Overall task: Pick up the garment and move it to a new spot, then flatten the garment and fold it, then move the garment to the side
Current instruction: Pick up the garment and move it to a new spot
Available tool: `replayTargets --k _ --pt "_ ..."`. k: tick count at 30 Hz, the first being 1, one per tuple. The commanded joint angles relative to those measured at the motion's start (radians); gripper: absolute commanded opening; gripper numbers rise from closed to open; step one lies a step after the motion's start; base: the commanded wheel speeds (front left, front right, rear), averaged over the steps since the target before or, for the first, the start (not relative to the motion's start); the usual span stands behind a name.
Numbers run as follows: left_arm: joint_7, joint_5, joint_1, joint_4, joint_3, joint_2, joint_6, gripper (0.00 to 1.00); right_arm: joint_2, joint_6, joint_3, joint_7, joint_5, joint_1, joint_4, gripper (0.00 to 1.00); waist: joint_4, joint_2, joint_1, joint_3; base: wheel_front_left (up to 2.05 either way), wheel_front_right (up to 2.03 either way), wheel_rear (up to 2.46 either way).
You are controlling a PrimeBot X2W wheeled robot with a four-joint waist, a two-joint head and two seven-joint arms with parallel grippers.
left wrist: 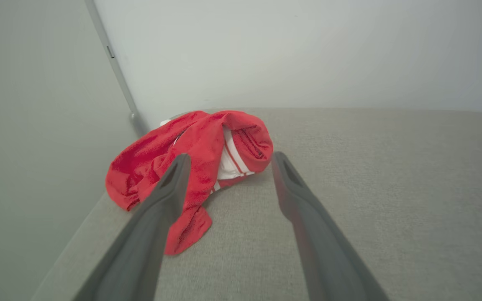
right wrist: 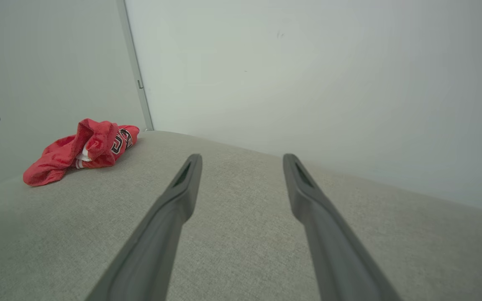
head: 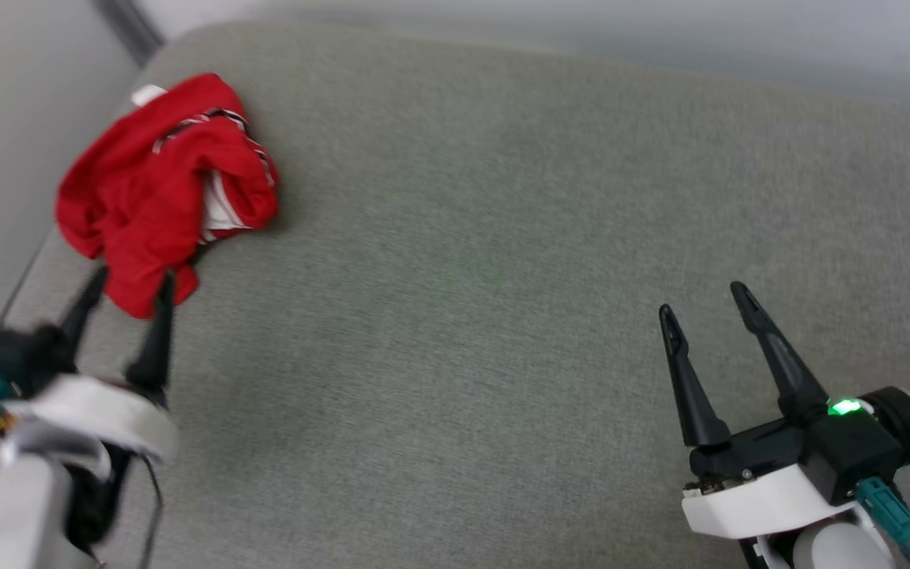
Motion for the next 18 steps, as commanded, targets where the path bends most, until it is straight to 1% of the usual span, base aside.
replayTargets --k 1,2,4,7,9,11,13,15,18 --pt "0.029 -0.038 -0.071 0.017 -0.018 0.049 -0.001 1.00 -0.011 0.000 -0.006 -0.002 -0.012 -0.018 -0.008 1.00 -0.064 0.0000 -0.0002 0.092 0.00 0.00 0.00" --pt "0.058 -0.078 -0.115 0.036 -0.033 0.091 -0.001 1.00 -0.015 0.000 -0.006 -0.002 -0.014 -0.024 -0.013 1.00 -0.074 0.0000 -0.0002 0.112 0.00 0.00 0.00" --pt "0.148 -0.165 -0.186 0.076 -0.063 0.170 -0.001 1.00 -0.022 0.000 -0.005 -0.002 -0.018 -0.037 -0.021 1.00 -0.094 0.0000 -0.0002 0.151 0.00 0.00 0.00" --pt "0.302 -0.283 -0.297 0.118 -0.112 0.296 -0.001 1.00 -0.028 0.000 -0.009 -0.002 -0.023 -0.055 -0.031 1.00 -0.121 0.0000 -0.0002 0.206 0.00 0.00 0.00" --pt "0.402 -0.373 -0.358 0.150 -0.139 0.356 -0.001 1.00 -0.031 0.000 -0.012 -0.002 -0.027 -0.068 -0.038 1.00 -0.137 0.0000 -0.0002 0.239 0.00 0.00 0.00" --pt "0.500 -0.437 -0.408 0.182 -0.170 0.421 -0.001 1.00 -0.031 0.000 -0.015 -0.002 -0.030 -0.075 -0.042 1.00 -0.153 0.0000 -0.0002 0.267 0.00 0.00 0.00" --pt "0.603 -0.508 -0.452 0.204 -0.196 0.464 -0.001 1.00 -0.030 0.000 -0.015 -0.002 -0.034 -0.082 -0.046 1.00 -0.167 0.0000 -0.0002 0.292 0.00 0.00 0.00" --pt "0.692 -0.587 -0.494 0.227 -0.200 0.497 -0.001 1.00 -0.029 0.000 -0.015 -0.002 -0.034 -0.088 -0.050 1.00 -0.182 0.0000 -0.0002 0.314 0.00 0.00 0.00" --pt "0.796 -0.679 -0.539 0.268 -0.193 0.524 -0.001 1.00 -0.026 0.000 -0.018 -0.002 -0.038 -0.096 -0.055 1.00 -0.199 0.0000 -0.0002 0.346 0.00 0.00 0.00"
